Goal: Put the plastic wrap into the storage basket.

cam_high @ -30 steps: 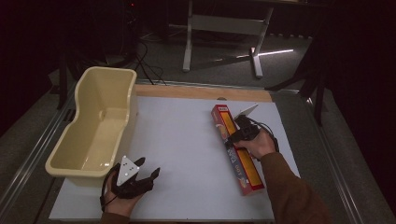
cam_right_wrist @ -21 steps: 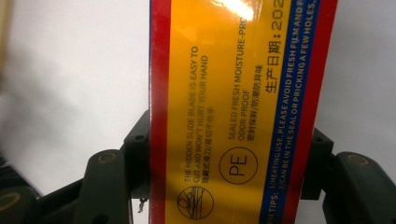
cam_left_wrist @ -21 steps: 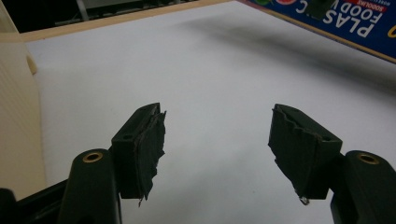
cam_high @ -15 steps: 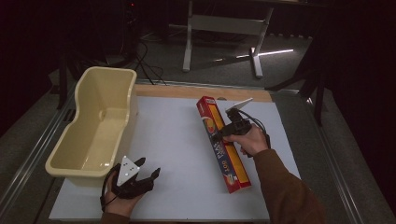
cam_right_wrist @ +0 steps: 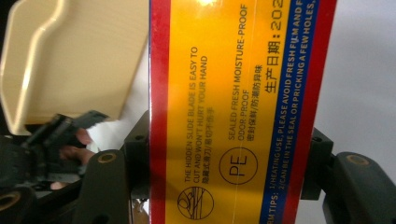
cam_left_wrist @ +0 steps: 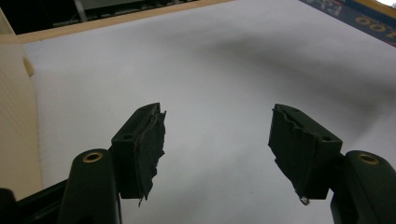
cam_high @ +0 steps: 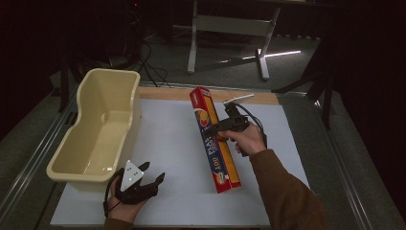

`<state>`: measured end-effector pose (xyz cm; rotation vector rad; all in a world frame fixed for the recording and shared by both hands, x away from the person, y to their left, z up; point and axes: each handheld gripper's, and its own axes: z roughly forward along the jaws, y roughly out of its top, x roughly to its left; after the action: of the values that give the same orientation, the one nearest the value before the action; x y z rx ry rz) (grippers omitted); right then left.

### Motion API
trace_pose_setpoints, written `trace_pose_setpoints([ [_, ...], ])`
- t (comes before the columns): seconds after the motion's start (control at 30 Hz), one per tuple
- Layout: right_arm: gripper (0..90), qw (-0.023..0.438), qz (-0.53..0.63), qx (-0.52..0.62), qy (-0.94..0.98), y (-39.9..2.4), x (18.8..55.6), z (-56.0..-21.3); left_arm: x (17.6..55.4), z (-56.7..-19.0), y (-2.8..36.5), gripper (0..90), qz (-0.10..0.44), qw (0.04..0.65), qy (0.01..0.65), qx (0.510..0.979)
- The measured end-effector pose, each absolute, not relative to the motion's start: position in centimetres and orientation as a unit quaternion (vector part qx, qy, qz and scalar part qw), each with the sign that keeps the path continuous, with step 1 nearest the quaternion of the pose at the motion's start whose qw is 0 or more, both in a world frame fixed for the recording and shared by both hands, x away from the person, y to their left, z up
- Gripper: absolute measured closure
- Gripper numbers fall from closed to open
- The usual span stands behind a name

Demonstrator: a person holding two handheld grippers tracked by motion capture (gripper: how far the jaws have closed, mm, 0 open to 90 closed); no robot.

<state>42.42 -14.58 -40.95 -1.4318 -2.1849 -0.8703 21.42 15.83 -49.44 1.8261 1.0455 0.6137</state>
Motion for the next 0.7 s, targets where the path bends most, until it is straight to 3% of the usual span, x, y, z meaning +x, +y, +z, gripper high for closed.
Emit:
trace_pose_setpoints([
  [0.7,39.4,0.234,-0.37,-0.478,-0.761,-9.0,42.6,-36.8,21.4,-49.4,15.6,35.0,0.25,0.459,0.418,0.743],
])
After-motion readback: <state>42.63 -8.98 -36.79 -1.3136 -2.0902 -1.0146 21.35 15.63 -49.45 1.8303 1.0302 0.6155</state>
